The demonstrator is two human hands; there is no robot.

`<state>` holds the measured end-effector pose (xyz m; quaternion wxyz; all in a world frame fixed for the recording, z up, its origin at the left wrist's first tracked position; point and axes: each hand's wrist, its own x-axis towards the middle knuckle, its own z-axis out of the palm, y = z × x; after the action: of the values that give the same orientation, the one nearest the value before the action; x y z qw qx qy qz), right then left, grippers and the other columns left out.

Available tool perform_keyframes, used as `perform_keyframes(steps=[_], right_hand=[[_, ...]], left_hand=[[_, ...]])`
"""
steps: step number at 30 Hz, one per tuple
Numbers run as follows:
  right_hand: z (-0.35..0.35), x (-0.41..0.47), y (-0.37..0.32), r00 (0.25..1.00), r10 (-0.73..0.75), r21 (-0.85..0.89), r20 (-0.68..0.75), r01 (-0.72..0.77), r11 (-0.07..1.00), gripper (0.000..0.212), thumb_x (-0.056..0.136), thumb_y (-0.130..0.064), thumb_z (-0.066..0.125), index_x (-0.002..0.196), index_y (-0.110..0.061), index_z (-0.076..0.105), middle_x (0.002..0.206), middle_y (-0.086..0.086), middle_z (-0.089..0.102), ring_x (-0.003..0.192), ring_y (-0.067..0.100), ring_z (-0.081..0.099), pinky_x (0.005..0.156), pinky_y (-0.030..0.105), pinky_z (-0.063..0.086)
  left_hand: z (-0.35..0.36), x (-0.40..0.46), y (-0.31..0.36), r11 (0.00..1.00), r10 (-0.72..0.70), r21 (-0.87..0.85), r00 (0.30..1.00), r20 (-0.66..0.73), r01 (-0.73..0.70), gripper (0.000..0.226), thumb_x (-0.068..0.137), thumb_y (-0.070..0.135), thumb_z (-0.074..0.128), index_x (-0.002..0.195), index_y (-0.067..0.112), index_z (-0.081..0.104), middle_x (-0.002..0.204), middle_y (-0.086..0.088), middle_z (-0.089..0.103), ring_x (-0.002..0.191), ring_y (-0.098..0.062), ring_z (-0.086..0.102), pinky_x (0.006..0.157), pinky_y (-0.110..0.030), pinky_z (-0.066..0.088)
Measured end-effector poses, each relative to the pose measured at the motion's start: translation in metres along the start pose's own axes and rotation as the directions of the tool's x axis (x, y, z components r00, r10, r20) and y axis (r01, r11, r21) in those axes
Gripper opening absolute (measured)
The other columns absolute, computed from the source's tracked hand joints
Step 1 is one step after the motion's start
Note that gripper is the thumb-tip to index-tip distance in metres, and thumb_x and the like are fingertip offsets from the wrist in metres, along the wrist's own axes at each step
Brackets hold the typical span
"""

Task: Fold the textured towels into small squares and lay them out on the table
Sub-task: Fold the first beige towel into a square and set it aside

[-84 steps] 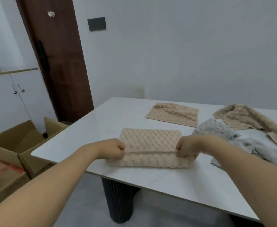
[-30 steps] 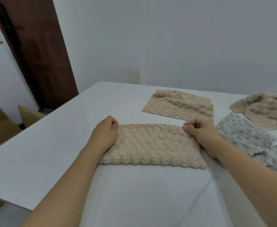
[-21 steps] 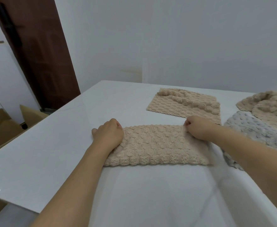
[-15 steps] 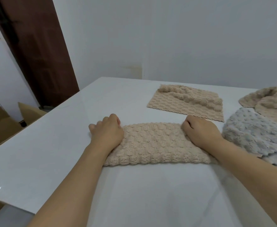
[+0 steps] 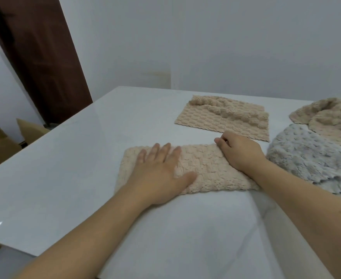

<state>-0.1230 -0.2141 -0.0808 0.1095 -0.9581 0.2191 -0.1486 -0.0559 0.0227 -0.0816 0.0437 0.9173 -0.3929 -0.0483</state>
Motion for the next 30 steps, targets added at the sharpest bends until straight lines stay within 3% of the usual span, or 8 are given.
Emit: perform_keyframes(steps=[3,8,11,14,16,18,27,30], right_hand=[[-0.003,-0.001,-0.003,1.0,-0.003,-0.005,0.01,0.003,1.0,0.033,0.101,-0.045,0.032,0.094,-0.019,0.051,0.079,-0.002,0.06,0.075,0.024,0.055,0.065,0.034,0.037],[-0.021,-0.002,-0.029,0.998,-0.001,-0.327,-0.061,-0.019,0.945,0.028,0.097,-0.025,0.035,0.117,-0.012,0.049,0.117,0.01,0.056,0.107,0.03,0.054,0.095,0.042,0.034],[-0.03,-0.014,-0.056,0.984,0.004,-0.256,-0.18,-0.051,0.965,0.031,0.091,-0.02,0.035,0.114,-0.008,0.053,0.119,0.013,0.055,0.11,0.033,0.051,0.097,0.045,0.033],[0.0,-0.044,-0.079,0.999,0.03,-0.087,-0.014,-0.031,0.996,0.058,0.093,-0.039,0.013,0.132,-0.013,0.047,0.141,0.01,0.045,0.13,0.033,0.039,0.11,0.051,0.022],[0.019,-0.06,-0.087,0.991,0.065,-0.076,0.116,-0.056,0.996,0.06,0.096,-0.043,0.011,0.148,-0.017,0.028,0.157,0.008,0.023,0.145,0.03,0.015,0.116,0.052,0.002],[0.02,-0.062,-0.085,0.986,0.084,-0.059,0.142,-0.076,0.995,0.06,0.098,-0.044,0.012,0.153,-0.021,0.016,0.161,0.006,0.009,0.148,0.027,0.003,0.118,0.051,-0.005],[0.0,-0.07,-0.045,0.979,0.057,-0.061,0.198,-0.046,0.997,0.059,0.099,-0.047,0.01,0.154,-0.026,0.005,0.163,0.0,-0.002,0.149,0.019,-0.008,0.12,0.046,-0.001],[0.003,-0.066,-0.046,0.976,0.042,-0.067,0.212,-0.028,0.997,0.059,0.1,-0.046,0.011,0.155,-0.024,0.004,0.162,0.002,-0.003,0.149,0.021,-0.008,0.12,0.046,-0.002]], left_hand=[[-0.001,-0.011,-0.007,0.998,-0.058,-0.003,0.998,-0.007,0.058,0.088,0.083,0.083,0.009,0.156,0.037,-0.004,0.166,0.005,-0.008,0.151,-0.018,-0.014,0.12,-0.052,-0.01],[-0.001,-0.01,-0.002,0.998,-0.051,-0.04,0.998,-0.034,0.049,0.069,0.095,0.065,0.01,0.157,0.035,0.0,0.166,0.003,-0.004,0.152,-0.02,-0.011,0.119,-0.055,-0.009],[-0.001,-0.009,-0.003,0.997,-0.059,-0.06,0.998,-0.033,0.057,0.063,0.099,0.058,0.012,0.157,0.036,0.002,0.166,0.004,-0.002,0.152,-0.018,-0.009,0.119,-0.055,-0.009],[-0.001,-0.008,-0.001,0.995,-0.077,-0.058,0.997,-0.026,0.075,0.062,0.1,0.056,0.014,0.157,0.036,0.002,0.166,0.005,-0.002,0.152,-0.018,-0.009,0.119,-0.054,-0.009],[-0.001,-0.007,-0.001,0.995,-0.092,-0.041,0.996,-0.018,0.092,0.062,0.1,0.056,0.015,0.157,0.035,0.001,0.166,0.006,-0.002,0.152,-0.018,-0.009,0.119,-0.054,-0.009],[-0.002,-0.008,-0.001,0.995,-0.096,-0.035,0.995,-0.012,0.095,0.063,0.1,0.057,0.015,0.157,0.035,0.002,0.166,0.006,-0.002,0.152,-0.018,-0.008,0.12,-0.053,-0.008],[-0.003,-0.029,-0.051,0.993,-0.093,-0.07,0.996,0.005,0.094,0.066,0.101,0.056,0.015,0.158,0.028,-0.001,0.166,0.003,-0.006,0.152,-0.015,-0.01,0.123,-0.038,-0.005],[-0.004,-0.033,-0.065,0.992,-0.069,-0.104,0.997,0.043,0.073,0.081,0.092,0.072,0.017,0.157,0.029,-0.002,0.166,0.006,-0.009,0.15,-0.011,-0.014,0.123,-0.035,-0.005]])
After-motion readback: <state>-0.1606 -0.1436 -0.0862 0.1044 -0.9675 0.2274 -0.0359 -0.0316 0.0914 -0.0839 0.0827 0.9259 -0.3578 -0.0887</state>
